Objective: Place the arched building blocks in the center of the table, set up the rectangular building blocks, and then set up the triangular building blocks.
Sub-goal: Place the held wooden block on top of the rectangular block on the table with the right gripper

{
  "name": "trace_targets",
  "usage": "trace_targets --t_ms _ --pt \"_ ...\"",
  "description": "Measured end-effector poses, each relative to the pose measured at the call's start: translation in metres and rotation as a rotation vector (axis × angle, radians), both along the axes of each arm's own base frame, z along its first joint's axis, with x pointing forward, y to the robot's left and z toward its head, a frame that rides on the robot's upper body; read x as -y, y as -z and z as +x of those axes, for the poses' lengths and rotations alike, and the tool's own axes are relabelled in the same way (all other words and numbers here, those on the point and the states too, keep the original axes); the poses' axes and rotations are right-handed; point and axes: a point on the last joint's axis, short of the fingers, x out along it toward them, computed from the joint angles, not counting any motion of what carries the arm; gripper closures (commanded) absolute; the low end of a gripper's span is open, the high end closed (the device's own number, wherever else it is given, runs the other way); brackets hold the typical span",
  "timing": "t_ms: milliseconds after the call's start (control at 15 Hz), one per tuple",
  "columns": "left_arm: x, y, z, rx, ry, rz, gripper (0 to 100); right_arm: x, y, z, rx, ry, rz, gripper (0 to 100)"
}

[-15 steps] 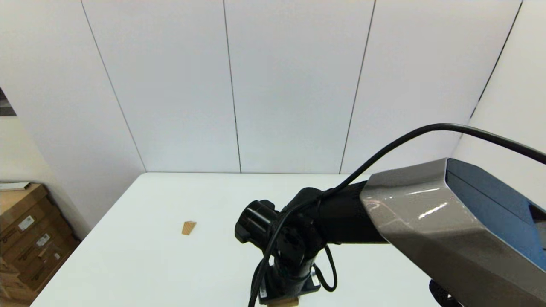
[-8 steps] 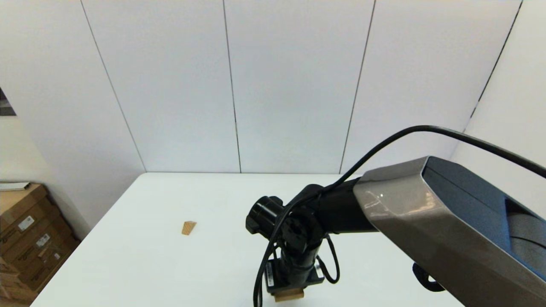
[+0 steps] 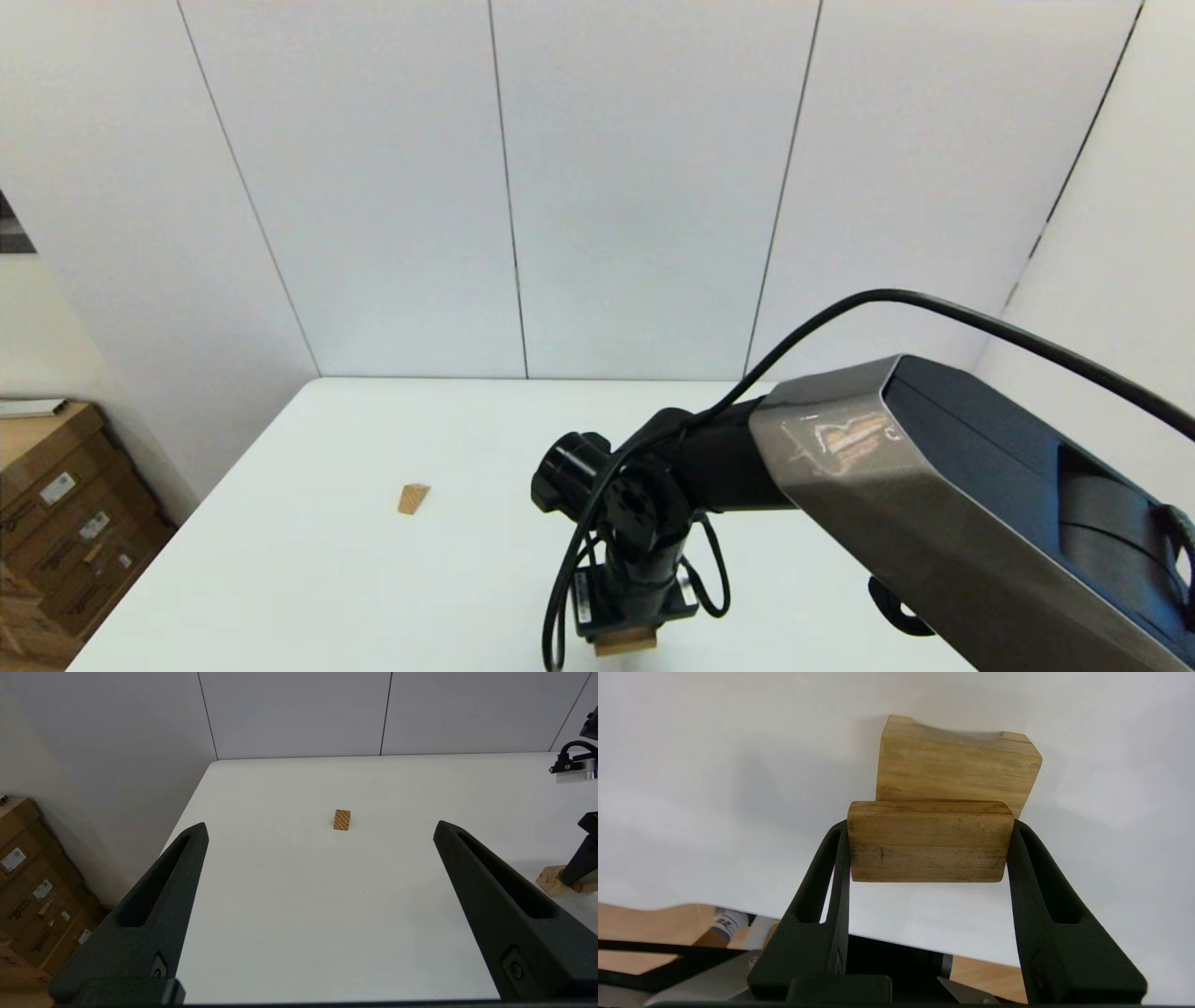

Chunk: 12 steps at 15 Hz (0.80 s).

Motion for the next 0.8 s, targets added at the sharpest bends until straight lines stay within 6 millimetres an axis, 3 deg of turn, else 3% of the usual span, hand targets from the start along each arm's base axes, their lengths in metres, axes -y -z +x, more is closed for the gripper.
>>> trace_targets --t_ms 467,800 --pt "0.000 0.000 0.000 0.000 0.000 0.000 0 0.004 -0.017 0.005 0.037 0.000 0.024 100" --pt "0.000 0.000 0.000 0.000 0.000 -0.001 0 0.004 -0.015 0.005 0.055 -0.009 0.006 100"
